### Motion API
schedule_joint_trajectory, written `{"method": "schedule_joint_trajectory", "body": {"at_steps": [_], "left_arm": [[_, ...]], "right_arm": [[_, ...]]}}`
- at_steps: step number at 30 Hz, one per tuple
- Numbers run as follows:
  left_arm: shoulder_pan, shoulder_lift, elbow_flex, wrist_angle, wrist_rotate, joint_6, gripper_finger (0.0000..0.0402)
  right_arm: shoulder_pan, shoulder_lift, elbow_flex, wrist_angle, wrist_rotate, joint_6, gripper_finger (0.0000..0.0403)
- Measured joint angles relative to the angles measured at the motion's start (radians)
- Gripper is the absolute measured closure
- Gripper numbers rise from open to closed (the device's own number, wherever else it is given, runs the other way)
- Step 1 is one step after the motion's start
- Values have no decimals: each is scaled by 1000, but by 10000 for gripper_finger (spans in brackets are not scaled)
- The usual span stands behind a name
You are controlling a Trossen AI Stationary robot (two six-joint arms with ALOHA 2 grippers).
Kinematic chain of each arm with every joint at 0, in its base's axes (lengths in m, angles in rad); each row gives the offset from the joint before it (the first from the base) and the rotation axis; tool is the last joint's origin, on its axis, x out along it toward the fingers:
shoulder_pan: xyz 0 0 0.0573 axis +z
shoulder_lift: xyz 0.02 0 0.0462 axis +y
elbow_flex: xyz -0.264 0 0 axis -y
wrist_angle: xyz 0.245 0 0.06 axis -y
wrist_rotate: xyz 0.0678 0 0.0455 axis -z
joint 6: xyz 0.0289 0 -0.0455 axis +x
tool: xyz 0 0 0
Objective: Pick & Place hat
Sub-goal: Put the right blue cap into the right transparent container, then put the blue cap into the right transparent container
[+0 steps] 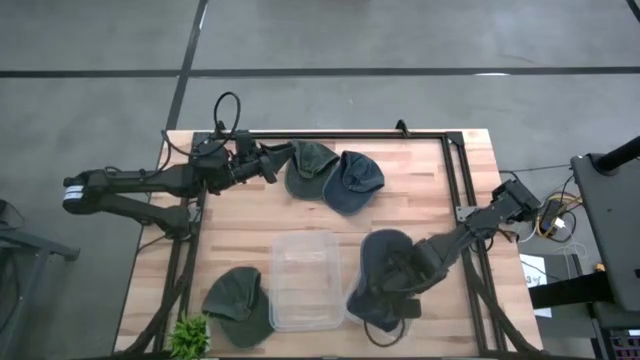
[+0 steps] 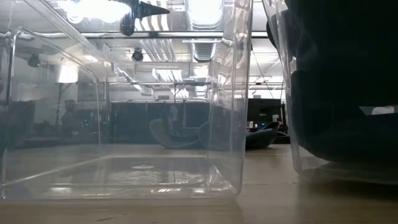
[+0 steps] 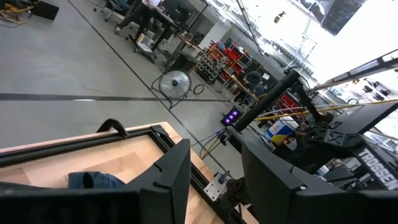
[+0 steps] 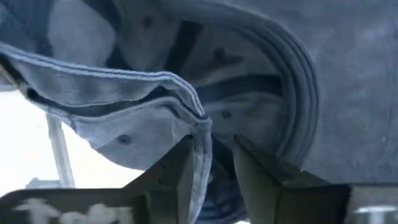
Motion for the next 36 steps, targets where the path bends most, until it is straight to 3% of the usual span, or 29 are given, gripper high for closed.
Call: {"method": "schedule_joint_trajectory", "body": {"at_steps": [7,13,21,25,29,33,36], "left_arm": [[1,0,0,0,4,-19,264],[2,0,0,1,4,-20,264],[2,0,0,1,4,-20,264],[2,0,0,1,8,-20,264],[2,-1,0,1,8,-20,264],[2,-1,0,1,8,-21,264],[2,-1,0,1,8,-24,264]], "right_arm": [[-57,0,-67,-21,-194,37,342],[-57,-24,-51,-18,-225,29,326],[-62,-118,55,-14,-180,13,290],[-77,-163,116,-17,-7,4,285],[-190,-188,159,-19,84,26,284],[-359,-222,161,-17,84,27,284],[-494,-248,157,-2,6,15,284]]}}
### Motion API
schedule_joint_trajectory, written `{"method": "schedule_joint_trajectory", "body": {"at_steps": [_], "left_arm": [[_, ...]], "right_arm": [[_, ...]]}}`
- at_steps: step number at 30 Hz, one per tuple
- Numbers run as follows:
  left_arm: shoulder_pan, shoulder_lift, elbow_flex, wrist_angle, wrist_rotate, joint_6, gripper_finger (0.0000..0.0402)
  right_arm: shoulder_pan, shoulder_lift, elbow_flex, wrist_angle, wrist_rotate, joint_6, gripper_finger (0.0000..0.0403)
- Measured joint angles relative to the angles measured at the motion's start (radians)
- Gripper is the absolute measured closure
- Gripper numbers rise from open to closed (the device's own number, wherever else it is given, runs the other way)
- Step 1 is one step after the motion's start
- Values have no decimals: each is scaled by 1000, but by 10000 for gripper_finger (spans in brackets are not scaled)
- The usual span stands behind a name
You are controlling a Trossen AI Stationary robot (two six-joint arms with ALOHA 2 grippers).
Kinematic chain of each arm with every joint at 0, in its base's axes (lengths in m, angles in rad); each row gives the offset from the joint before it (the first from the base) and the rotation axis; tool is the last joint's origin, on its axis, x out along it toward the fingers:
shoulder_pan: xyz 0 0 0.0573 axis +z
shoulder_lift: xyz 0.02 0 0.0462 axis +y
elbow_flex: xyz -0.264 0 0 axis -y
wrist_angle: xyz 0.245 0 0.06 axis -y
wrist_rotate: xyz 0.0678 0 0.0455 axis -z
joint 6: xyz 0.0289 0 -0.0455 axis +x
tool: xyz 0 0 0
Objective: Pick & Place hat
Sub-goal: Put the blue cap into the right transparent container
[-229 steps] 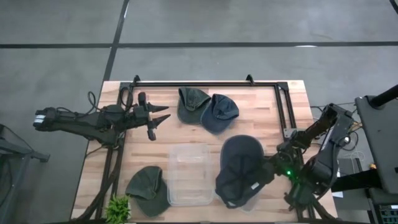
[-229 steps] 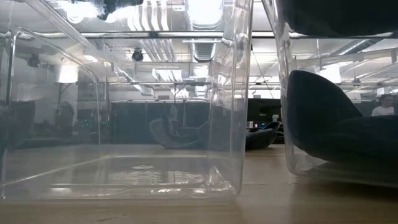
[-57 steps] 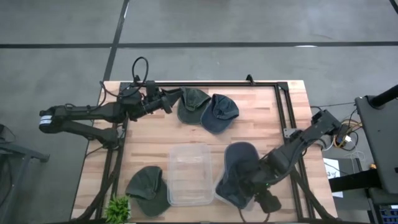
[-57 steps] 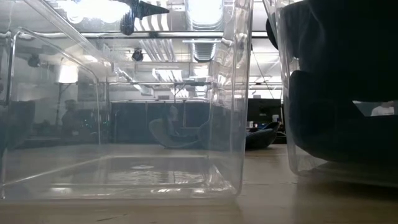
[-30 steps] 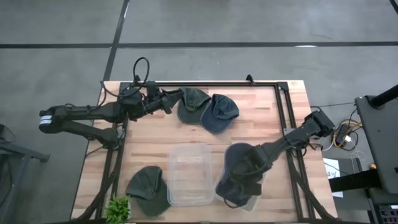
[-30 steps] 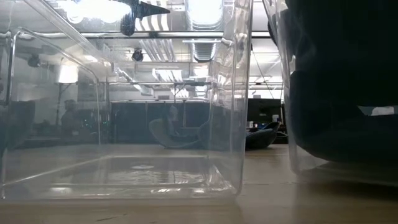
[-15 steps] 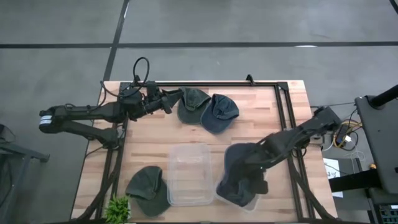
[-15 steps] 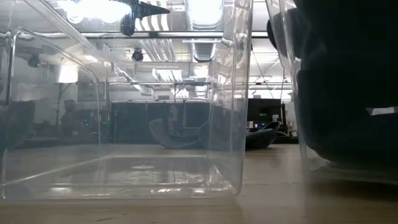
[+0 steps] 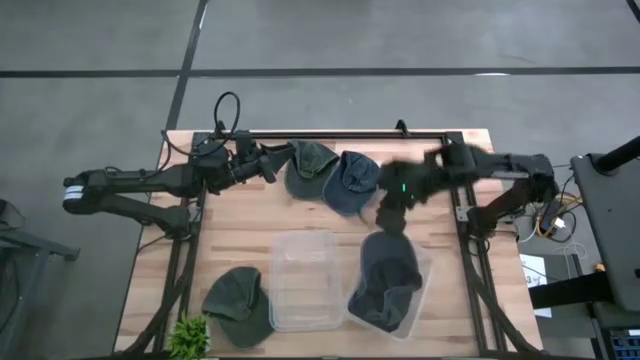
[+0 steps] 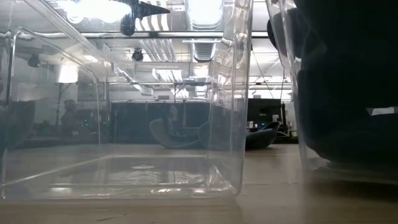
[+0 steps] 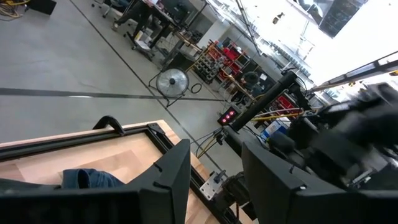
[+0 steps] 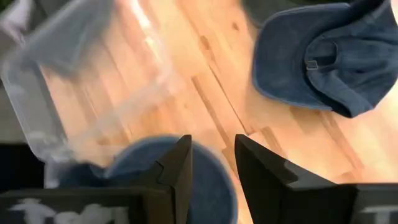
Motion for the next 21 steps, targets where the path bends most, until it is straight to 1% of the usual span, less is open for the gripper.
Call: {"method": "schedule_joint_trajectory", "body": {"at_steps": [2,4,6,8,10,12,15,19,21], "left_arm": [[0,-3,0,0,3,-17,264],[4,-4,0,0,36,-81,264],[34,0,8,-48,124,-169,264],[73,18,32,-154,238,-240,264],[110,50,57,-280,334,-276,264],[141,86,84,-374,411,-281,264],[190,147,142,-450,500,-244,264],[257,256,228,-522,544,-189,264],[292,318,281,-566,569,-138,264]], "right_arm": [[-87,-6,-2,15,-65,-1,284],[-166,-8,-4,25,-112,-9,284],[-229,-10,-4,27,-134,-22,284],[-274,-10,-4,39,-132,-42,284],[-305,-10,-5,71,-129,-46,284],[-322,-9,-6,114,-128,-46,284],[-332,-9,-6,138,-129,-36,284],[-333,-10,-6,138,-122,-38,284],[-334,-14,-6,138,-90,-38,284]]}}
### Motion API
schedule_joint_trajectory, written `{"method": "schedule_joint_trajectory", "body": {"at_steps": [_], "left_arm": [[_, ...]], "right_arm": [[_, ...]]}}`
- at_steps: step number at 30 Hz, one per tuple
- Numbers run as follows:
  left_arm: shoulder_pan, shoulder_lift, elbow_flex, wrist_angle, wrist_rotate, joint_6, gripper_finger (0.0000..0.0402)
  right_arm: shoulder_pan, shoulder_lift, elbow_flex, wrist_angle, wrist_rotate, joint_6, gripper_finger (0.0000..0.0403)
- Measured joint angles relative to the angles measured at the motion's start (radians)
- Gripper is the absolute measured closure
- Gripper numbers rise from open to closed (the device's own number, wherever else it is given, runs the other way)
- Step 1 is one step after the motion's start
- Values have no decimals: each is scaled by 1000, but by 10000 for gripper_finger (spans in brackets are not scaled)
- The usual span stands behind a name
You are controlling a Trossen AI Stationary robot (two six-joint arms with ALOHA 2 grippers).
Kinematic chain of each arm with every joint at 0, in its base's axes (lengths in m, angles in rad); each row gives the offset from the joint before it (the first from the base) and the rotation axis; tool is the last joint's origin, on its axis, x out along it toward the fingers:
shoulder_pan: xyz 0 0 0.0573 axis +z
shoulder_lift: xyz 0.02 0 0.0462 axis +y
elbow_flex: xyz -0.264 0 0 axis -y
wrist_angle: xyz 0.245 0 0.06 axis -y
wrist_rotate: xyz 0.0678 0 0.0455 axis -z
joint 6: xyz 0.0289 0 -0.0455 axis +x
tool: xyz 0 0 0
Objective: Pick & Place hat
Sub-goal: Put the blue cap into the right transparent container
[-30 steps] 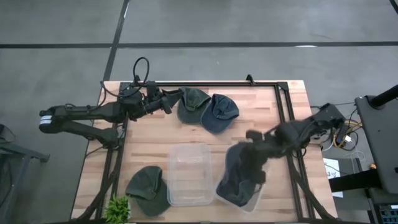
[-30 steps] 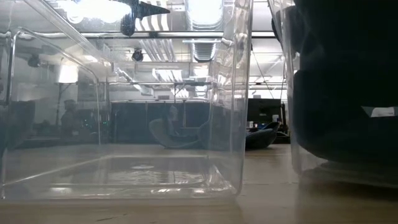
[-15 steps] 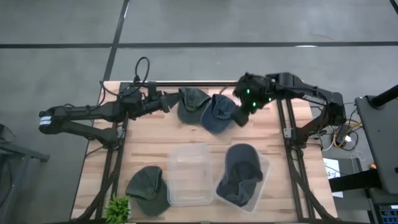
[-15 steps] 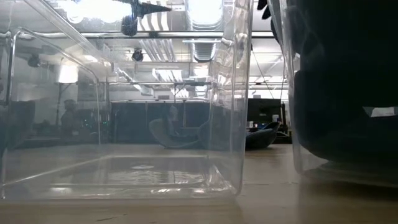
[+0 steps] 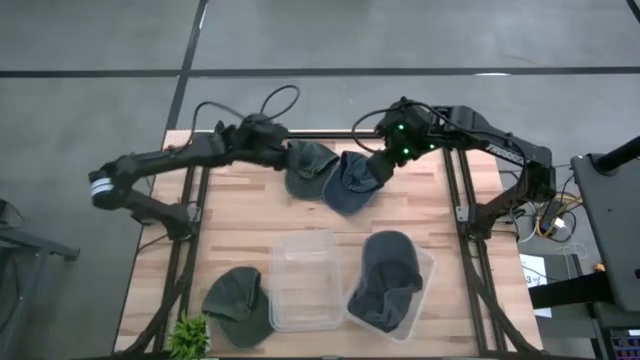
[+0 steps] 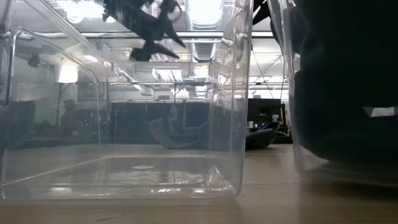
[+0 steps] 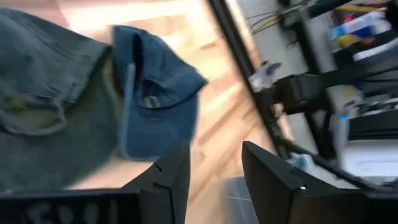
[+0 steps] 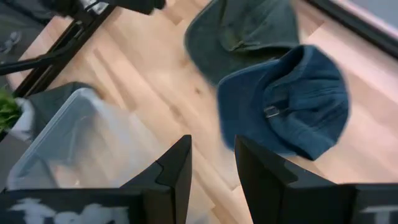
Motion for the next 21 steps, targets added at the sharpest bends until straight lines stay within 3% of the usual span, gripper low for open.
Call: {"method": "schedule_joint_trajectory", "body": {"at_steps": [9,21], "left_arm": [[82,317,220,-159,130,136,264],[72,599,453,-256,105,249,264]], "right_arm": [[0,-50,0,18,82,57,284],[1,-112,0,44,149,60,284]]}}
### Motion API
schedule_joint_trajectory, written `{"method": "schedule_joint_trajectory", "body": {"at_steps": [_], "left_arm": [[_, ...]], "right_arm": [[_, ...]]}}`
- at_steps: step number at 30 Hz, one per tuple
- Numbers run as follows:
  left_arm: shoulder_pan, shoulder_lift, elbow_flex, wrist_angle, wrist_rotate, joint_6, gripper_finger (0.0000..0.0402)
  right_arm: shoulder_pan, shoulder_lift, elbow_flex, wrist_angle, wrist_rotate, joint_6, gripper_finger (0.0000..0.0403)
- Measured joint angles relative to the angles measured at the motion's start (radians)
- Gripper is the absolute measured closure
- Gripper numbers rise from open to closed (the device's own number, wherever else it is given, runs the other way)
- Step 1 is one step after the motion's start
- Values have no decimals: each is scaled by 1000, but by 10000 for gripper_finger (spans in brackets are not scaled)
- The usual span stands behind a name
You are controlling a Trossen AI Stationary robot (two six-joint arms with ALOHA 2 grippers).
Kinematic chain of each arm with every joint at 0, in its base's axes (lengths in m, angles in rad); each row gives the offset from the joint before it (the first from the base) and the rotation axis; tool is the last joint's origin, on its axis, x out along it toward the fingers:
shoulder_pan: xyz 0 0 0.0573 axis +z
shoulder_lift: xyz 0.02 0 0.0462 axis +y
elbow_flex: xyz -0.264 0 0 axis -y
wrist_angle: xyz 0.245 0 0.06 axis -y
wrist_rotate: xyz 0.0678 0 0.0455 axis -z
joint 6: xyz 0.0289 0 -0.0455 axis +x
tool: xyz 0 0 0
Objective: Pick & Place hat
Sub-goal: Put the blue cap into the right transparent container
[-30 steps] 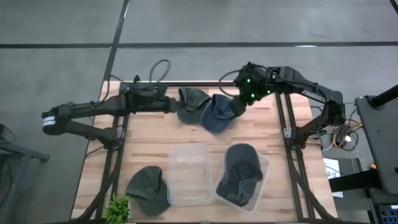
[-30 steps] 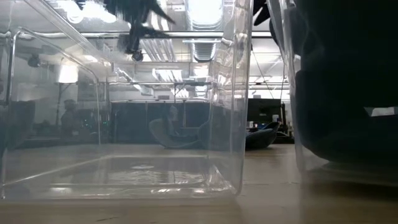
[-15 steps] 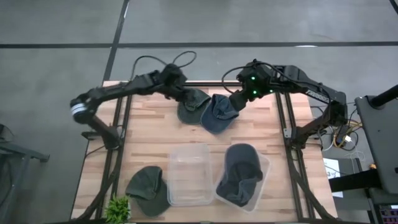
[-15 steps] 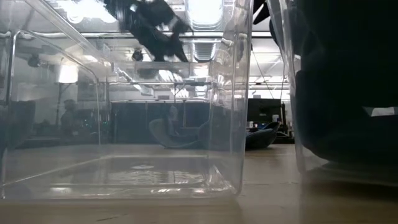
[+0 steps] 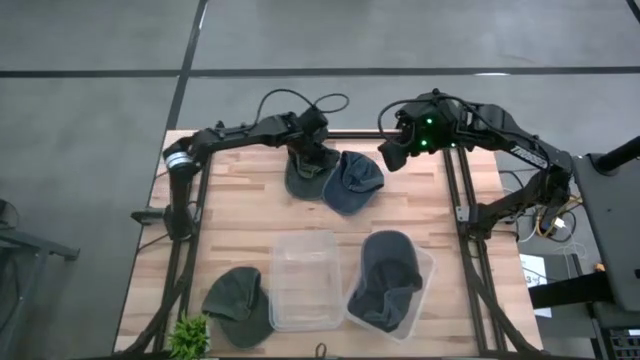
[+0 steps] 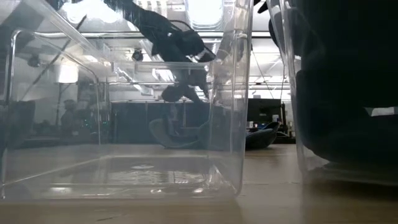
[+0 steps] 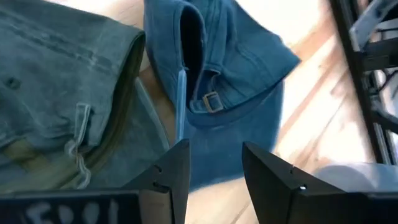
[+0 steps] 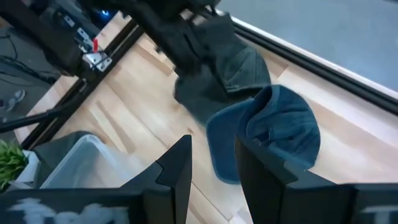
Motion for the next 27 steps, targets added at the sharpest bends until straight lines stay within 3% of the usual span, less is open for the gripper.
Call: {"method": "schedule_joint_trajectory", "body": {"at_steps": [16,27], "left_arm": [[-32,108,54,-43,-90,22,264],[-44,142,52,-26,-81,52,272]], "right_arm": [[0,-9,0,39,0,-50,284],[0,-7,0,40,0,-60,284]]}}
